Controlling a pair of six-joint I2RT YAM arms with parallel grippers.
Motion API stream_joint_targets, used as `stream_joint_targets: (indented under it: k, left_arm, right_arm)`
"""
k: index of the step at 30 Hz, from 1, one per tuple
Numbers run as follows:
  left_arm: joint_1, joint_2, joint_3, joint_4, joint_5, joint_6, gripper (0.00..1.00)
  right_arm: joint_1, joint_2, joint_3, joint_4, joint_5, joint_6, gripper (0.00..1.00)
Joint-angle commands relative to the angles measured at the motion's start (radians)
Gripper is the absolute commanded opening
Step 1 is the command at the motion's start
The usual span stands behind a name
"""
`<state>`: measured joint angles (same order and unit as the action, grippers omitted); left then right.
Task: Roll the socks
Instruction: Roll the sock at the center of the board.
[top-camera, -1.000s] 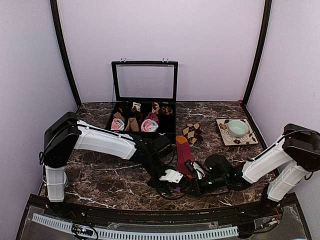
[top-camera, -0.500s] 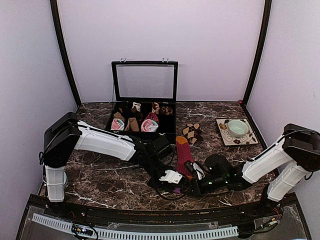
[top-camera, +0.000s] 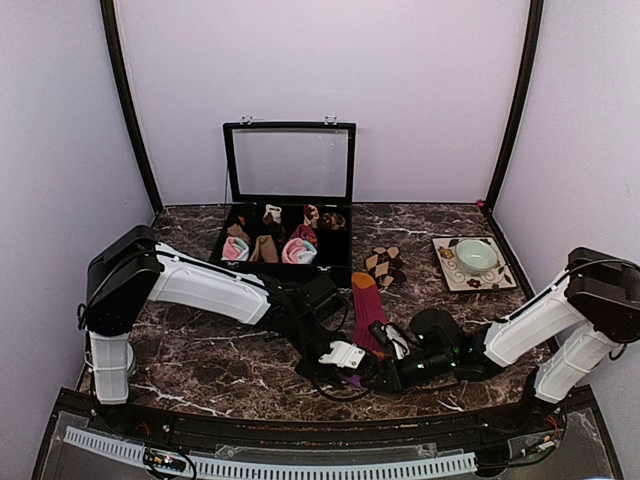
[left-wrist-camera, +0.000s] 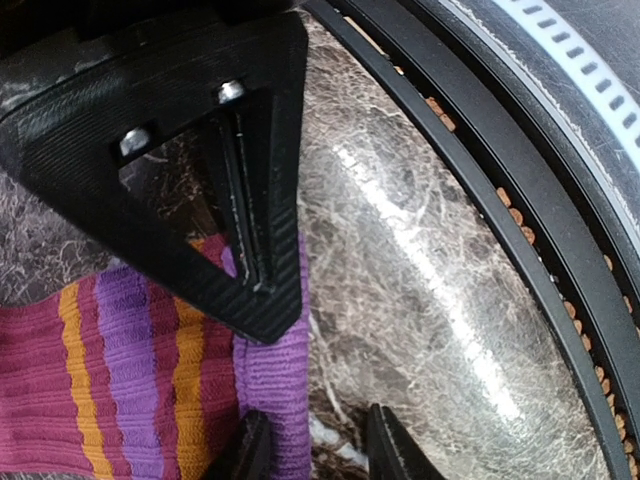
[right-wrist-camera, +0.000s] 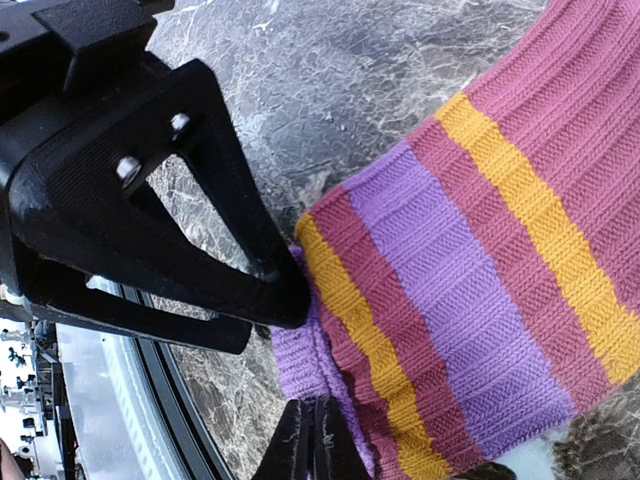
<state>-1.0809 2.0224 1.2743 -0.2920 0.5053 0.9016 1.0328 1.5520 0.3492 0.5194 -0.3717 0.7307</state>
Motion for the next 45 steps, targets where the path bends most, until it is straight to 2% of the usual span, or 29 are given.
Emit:
stream_joint_targets:
  k: [1,3,10,13,15,17,20,26,27,28,29,32,37,40,43,45]
  left_arm:
    - [-0.004,-0.035,-0.02,-0.02,-0.042,0.005,0.29]
    - [-0.004,-0.025,-0.006,-0.03,-0.046,0.002,0.24]
    - [-0.003,-0.006,0.009,-0.05,-0.083,-0.006,0.21]
    - [-0.003,0.007,0.019,-0.067,-0.092,-0.022,0.05]
    - [0.001,0.021,0.044,-0.113,-0.079,-0.041,0.0]
    - [0.014,0.029,0.067,-0.148,-0.032,-0.071,0.0]
    - [0.041,0.048,0.099,-0.195,0.047,-0.111,0.0]
    - [0.054,0.095,0.152,-0.316,0.116,-0.132,0.0]
    - [0.058,0.105,0.168,-0.342,0.141,-0.135,0.0]
    - [0.064,0.124,0.189,-0.373,0.167,-0.14,0.0]
    - [0.068,0.139,0.221,-0.406,0.195,-0.143,0.0]
    - [0.086,0.178,0.275,-0.475,0.274,-0.161,0.0]
    - [0.09,0.232,0.339,-0.552,0.311,-0.161,0.0]
    - [0.091,0.275,0.378,-0.585,0.314,-0.178,0.0]
    - [0.095,0.297,0.4,-0.591,0.311,-0.209,0.0]
    - [0.102,0.304,0.402,-0.583,0.327,-0.23,0.0]
  right_arm:
    - [-0.002,0.022,-0.026,-0.147,0.009,-0.009,0.05]
    - [-0.002,0.005,-0.032,-0.149,0.022,-0.008,0.08]
    - [-0.002,-0.02,-0.015,-0.195,0.028,-0.028,0.11]
    - [-0.002,-0.041,-0.012,-0.216,0.048,-0.037,0.13]
    - [-0.002,-0.097,-0.014,-0.236,0.096,-0.046,0.19]
    - [-0.002,-0.173,-0.026,-0.257,0.155,-0.055,0.32]
    - [-0.001,-0.314,-0.041,-0.296,0.24,-0.079,0.38]
    - [0.011,-0.548,-0.083,-0.341,0.395,-0.118,0.51]
    - [0.021,-0.584,-0.083,-0.353,0.43,-0.133,0.56]
    - [0.033,-0.616,-0.079,-0.364,0.468,-0.149,0.69]
    - [0.046,-0.644,-0.071,-0.382,0.511,-0.168,0.98]
    - [0.059,-0.719,-0.031,-0.441,0.614,-0.219,0.99]
    - [0.058,-0.877,-0.068,-0.416,0.828,-0.06,0.99]
    - [0.059,-0.947,-0.178,-0.225,0.675,-0.202,0.99]
    - [0.089,-0.919,-0.197,-0.223,0.643,-0.258,0.99]
    - [0.157,-0.872,-0.181,-0.248,0.689,-0.3,0.99]
